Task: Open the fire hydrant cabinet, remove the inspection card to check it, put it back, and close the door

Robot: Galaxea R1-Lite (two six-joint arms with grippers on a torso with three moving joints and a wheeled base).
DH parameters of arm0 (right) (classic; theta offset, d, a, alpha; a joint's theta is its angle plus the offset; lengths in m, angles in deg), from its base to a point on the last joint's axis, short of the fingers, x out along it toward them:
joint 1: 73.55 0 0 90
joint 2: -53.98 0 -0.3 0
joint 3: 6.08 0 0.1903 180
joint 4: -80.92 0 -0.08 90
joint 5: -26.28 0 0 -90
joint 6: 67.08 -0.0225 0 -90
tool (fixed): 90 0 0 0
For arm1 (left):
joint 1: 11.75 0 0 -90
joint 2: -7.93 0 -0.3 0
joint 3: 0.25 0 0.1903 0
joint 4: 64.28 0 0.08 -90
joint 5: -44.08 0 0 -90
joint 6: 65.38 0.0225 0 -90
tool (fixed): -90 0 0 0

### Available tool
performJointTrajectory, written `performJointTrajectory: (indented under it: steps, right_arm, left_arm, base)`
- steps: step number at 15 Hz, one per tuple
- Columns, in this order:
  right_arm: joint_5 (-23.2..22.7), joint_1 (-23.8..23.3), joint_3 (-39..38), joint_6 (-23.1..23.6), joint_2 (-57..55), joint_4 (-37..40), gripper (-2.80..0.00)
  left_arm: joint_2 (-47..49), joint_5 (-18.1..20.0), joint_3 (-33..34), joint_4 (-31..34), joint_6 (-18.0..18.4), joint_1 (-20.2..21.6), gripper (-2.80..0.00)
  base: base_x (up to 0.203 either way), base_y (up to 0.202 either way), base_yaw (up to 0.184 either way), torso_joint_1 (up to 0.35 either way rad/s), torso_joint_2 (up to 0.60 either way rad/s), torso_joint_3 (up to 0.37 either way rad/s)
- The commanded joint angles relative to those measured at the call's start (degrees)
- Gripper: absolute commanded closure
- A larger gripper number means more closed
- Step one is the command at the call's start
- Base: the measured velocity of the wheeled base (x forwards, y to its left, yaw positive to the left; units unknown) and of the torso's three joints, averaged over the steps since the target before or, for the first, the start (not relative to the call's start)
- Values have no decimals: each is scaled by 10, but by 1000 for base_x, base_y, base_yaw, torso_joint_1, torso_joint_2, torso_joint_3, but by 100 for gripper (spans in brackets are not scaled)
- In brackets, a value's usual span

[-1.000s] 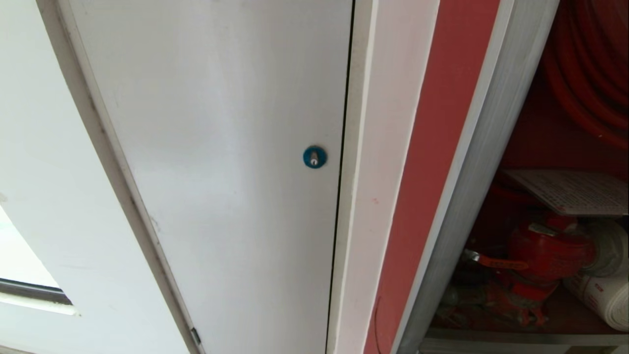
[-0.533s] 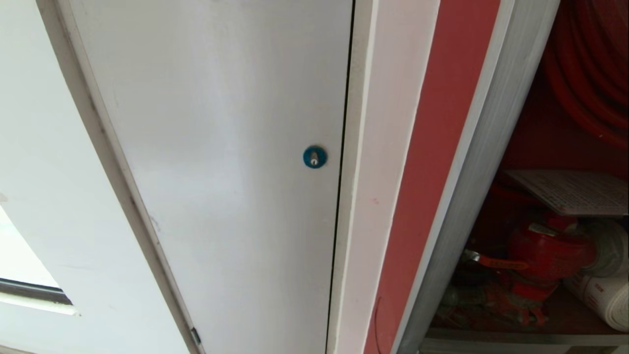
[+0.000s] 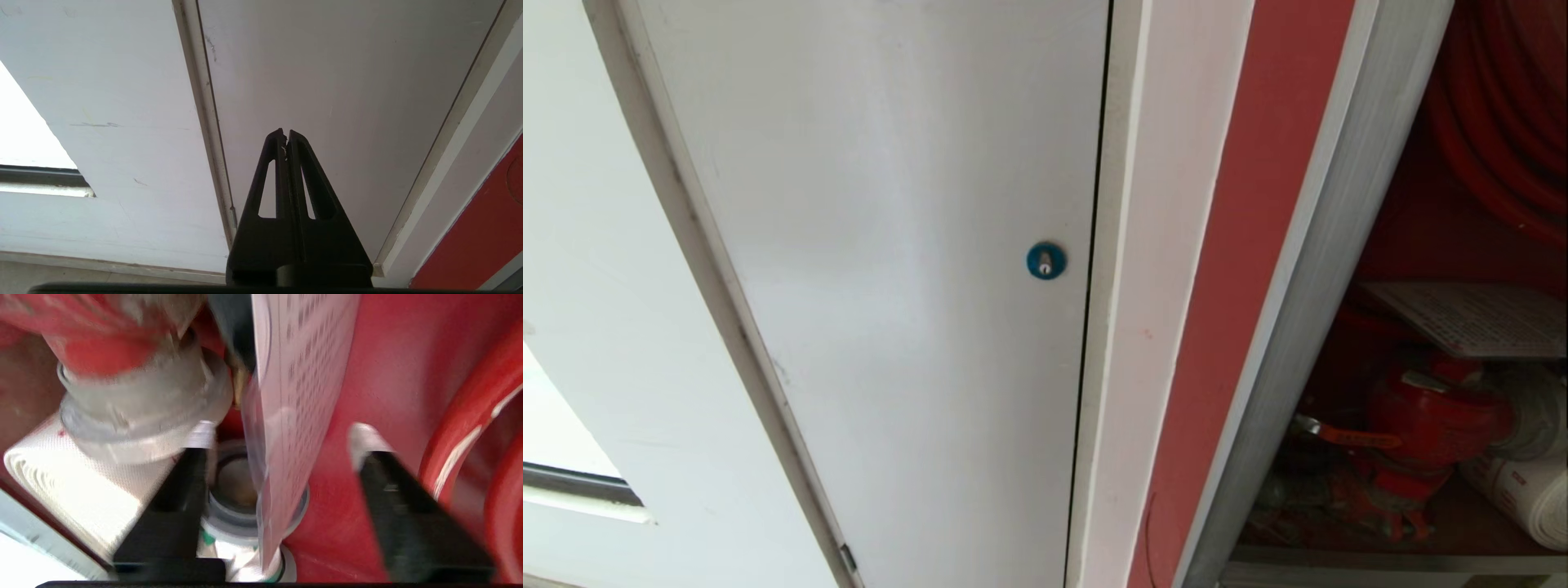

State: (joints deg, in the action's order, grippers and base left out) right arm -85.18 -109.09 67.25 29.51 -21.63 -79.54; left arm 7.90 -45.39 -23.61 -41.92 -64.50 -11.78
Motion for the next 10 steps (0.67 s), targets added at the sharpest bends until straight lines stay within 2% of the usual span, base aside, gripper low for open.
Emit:
performJointTrajectory:
  steps: [1, 10]
  right_arm:
    - [-2, 7, 1, 5, -1, 0, 0]
    - [20, 1, -21, 6, 46, 6, 0]
  left_arm:
    - [-1, 0, 4, 0, 0, 0, 0]
    - [-1, 0, 4, 0, 0, 0, 0]
  base:
    - [0, 0, 0, 0, 0, 0]
    - [0, 0, 0, 0, 0, 0]
